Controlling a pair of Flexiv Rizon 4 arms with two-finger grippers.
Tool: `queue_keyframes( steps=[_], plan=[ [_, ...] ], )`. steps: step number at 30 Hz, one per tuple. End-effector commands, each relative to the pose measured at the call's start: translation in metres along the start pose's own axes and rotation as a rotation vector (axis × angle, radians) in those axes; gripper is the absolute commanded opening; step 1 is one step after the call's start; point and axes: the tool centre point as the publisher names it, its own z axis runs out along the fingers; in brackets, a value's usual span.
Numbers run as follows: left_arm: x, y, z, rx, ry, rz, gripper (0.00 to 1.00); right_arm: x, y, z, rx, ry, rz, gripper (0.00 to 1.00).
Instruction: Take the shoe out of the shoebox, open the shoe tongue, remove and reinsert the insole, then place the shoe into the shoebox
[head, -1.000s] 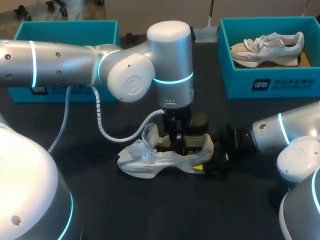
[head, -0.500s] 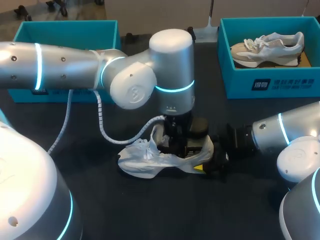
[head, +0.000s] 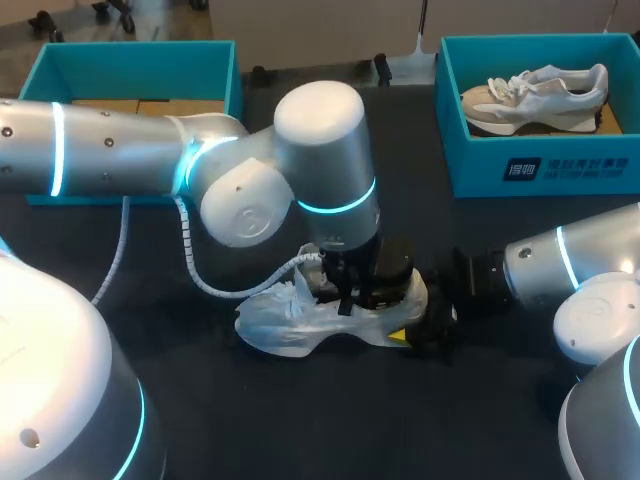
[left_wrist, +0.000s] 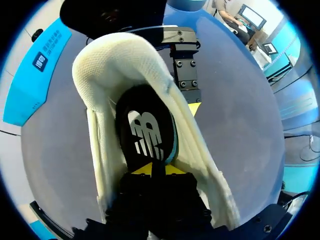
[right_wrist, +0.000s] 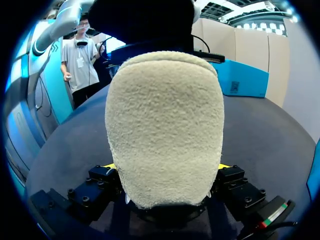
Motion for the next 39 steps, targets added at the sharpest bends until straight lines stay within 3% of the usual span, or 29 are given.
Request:
queue_keyframes(
  steps=[1, 18, 27, 39],
  plan=[
    [0.004, 0.004, 0.029, 0.006, -0.032, -0.006, 0.0, -0.001, 0.0, 0.004, 0.002, -0.002, 0.001, 0.0],
    [-0.008, 0.015, -0.024, 0.022, -0.046, -0.081, 0.0, -0.001, 0.0, 0.004, 0.002, -0.002, 0.001, 0.0],
    [-0.013, 0.02, -0.046, 0.048, 0.009, -0.124, 0.0, -0.001, 0.0, 0.004, 0.002, -0.002, 0.001, 0.0],
    [-0.001, 0.02, -0.074, 0.11, 0.036, -0.119, 0.0, -0.001, 0.0, 0.004, 0.002, -0.002, 0.001, 0.0]
  ],
)
